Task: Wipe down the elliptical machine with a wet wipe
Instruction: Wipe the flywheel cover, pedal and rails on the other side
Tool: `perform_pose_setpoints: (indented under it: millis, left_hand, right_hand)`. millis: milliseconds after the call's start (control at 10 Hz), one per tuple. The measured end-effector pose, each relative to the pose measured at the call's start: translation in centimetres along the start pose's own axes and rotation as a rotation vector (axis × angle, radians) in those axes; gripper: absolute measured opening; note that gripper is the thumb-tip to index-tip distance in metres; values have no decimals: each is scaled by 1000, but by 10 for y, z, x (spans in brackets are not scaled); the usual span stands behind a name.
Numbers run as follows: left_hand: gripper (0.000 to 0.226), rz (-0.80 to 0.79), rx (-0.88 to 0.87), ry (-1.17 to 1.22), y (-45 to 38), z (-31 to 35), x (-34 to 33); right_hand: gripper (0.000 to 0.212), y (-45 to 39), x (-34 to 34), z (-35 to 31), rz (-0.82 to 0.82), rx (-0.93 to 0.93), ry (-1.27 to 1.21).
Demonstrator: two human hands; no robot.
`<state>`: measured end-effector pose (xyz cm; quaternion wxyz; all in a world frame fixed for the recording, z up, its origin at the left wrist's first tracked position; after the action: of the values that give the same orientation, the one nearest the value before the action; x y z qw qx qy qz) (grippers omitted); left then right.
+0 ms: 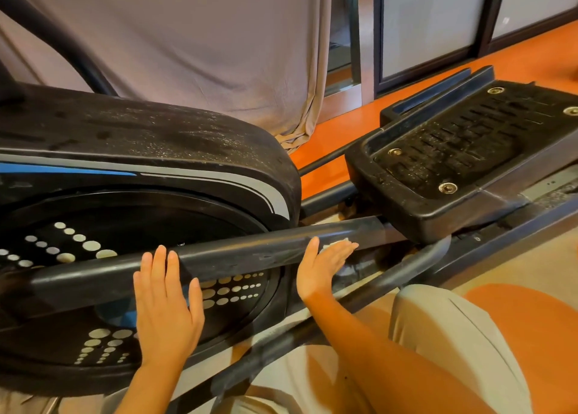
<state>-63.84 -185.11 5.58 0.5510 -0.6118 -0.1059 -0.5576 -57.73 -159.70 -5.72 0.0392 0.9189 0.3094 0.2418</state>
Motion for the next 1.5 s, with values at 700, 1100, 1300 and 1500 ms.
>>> perform_pose_setpoints:
  millis: [700, 1100, 1300, 1500]
  left_hand:
    - [65, 30, -18, -9, 0, 2, 1]
    - [64, 44, -40, 5, 0, 2, 0]
    - [63, 42, -42, -2, 0, 1, 1]
    - [64, 23, -41, 5, 0, 1, 2]
  right_hand:
    - [77, 37, -39, -20, 35, 182, -54]
    - [81, 67, -50, -53, 59, 267, -79]
    - [71, 63, -54, -43, 47, 176, -137]
    - [77, 65, -53, -62, 20, 25, -271]
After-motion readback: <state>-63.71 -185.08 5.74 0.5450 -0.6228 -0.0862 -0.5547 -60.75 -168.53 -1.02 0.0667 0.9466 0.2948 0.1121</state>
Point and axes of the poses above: each hand's wrist, its own y-axis away from the middle knuckle, its own x-axis out of the back of the hand, z = x × y, the point moved 8 cm from there along -y, towards the middle knuckle, and after that the axes turned 14 degrees about y, right-handed, at the moved point
